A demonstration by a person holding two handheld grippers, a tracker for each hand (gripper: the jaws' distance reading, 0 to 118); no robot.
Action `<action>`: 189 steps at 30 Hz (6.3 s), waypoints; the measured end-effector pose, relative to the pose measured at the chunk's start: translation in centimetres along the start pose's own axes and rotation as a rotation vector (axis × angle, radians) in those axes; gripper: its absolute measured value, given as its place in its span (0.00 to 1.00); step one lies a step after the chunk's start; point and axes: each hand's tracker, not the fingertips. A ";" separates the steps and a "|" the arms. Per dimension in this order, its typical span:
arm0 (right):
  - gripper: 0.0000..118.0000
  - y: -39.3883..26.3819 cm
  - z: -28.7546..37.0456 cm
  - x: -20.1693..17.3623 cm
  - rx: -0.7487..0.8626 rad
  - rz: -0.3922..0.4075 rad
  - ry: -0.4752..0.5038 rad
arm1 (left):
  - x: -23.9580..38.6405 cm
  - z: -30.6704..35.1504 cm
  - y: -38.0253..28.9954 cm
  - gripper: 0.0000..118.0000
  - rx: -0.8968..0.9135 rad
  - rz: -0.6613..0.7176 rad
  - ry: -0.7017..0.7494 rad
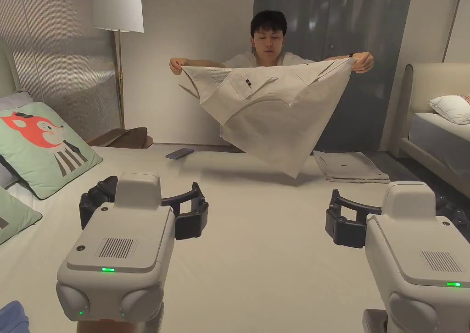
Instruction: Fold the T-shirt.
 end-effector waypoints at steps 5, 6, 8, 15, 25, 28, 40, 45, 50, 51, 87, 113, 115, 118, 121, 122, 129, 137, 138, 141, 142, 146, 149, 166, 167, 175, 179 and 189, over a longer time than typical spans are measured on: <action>0.99 0.0 0.1 0.1 0.000 -0.002 -0.001 | 0.0 0.0 0.1 0.94 0.000 0.005 -0.002; 0.99 0.0 0.1 0.1 0.000 0.000 0.000 | 0.0 0.0 0.1 0.94 0.000 0.006 -0.002; 0.99 0.0 0.1 0.1 -0.001 0.001 0.001 | 0.0 0.1 0.0 0.94 -0.001 0.008 -0.001; 0.99 -0.3 0.0 0.2 0.002 -0.002 -0.001 | 0.1 0.0 -0.2 0.94 -0.006 0.002 -0.003; 0.99 -0.5 -0.2 0.2 0.001 -0.003 -0.001 | 0.1 0.0 -0.1 0.94 0.002 0.002 -0.002; 0.99 -0.5 -0.1 0.1 -0.001 -0.004 0.001 | 0.1 0.0 -0.1 0.94 0.000 0.002 -0.002; 0.99 -0.2 0.4 -0.1 0.007 -0.005 -0.001 | -0.1 0.1 -0.1 0.94 0.001 0.015 -0.005; 0.99 -0.3 0.3 0.0 0.009 -0.004 -0.002 | 0.0 0.2 -0.1 0.94 0.002 0.011 -0.005; 0.99 -0.1 0.5 0.0 0.017 -0.003 -0.004 | 0.1 0.3 -0.1 0.94 0.005 0.011 -0.006; 0.99 -0.2 0.4 0.0 0.017 -0.003 -0.003 | 0.1 0.3 -0.1 0.94 0.006 0.011 -0.005; 0.00 0.5 1.1 -0.9 0.027 0.013 -0.009 | -0.5 1.7 0.2 0.00 0.012 0.038 0.004; 0.00 -1.6 -2.4 -20.7 -0.008 -0.039 0.477 | -20.6 6.9 -4.9 0.00 -0.375 0.056 0.472; 0.00 -2.0 -2.4 -20.8 -0.025 -0.028 0.476 | -21.6 5.5 -7.0 0.00 -0.517 0.119 0.445; 0.00 -2.6 -2.5 -21.0 -0.050 -0.016 0.478 | -23.1 3.8 -11.2 0.00 -0.689 0.258 0.363; 0.00 -3.4 -3.0 -21.2 -0.072 -0.001 0.485 | -23.5 2.4 -15.4 0.00 -0.836 0.226 0.386; 0.00 -4.4 -3.6 -21.4 -0.080 0.008 0.485 | -23.6 2.1 -16.7 0.00 -0.880 0.214 0.389; 0.00 -6.0 -4.4 -21.5 -0.135 0.033 0.479 | -24.3 1.3 -21.1 0.90 -1.003 0.364 0.418; 0.00 -7.5 -4.7 -21.0 -0.180 0.037 0.472 | -24.8 -0.2 -24.4 0.88 -1.098 0.380 0.436; 0.00 -7.3 -4.5 -20.9 -0.182 0.040 0.470 | -24.7 -0.3 -24.6 0.84 -1.105 0.371 0.441; 0.00 -7.3 -4.6 -20.5 -0.191 0.039 0.463 | -24.0 0.0 -24.8 0.73 -1.114 0.319 0.462; 0.00 -7.4 -4.8 -20.4 -0.193 0.038 0.460 | -24.0 0.1 -24.7 0.71 -1.110 0.321 0.457; 0.00 -7.4 -4.7 -19.9 -0.196 0.035 0.455 | -23.7 0.8 -22.8 0.05 -1.063 0.259 0.515; 0.00 -7.2 -4.4 -19.6 -0.195 0.034 0.454 | -25.1 1.4 -21.5 0.05 -1.035 0.402 0.502; 0.00 -3.5 -2.1 -10.2 -0.092 -0.031 0.302 | -15.1 -1.5 -3.4 0.05 -0.487 0.328 0.138; 0.00 -3.5 -1.9 -9.3 -0.087 -0.030 0.284 | -13.6 -1.6 -2.9 0.05 -0.474 0.319 0.101; 0.00 -2.7 1.0 0.0 -0.049 -0.017 0.086 | 0.4 -3.6 -0.5 0.05 -0.413 0.271 -0.258; 0.00 -2.5 3.1 4.4 -0.050 -0.010 -0.016 | 7.2 -3.9 -1.7 0.05 -0.450 0.273 -0.418; 0.00 -4.2 5.8 9.8 -0.090 -0.009 -0.131 | 18.4 -2.7 -12.1 0.05 -0.782 0.217 -0.657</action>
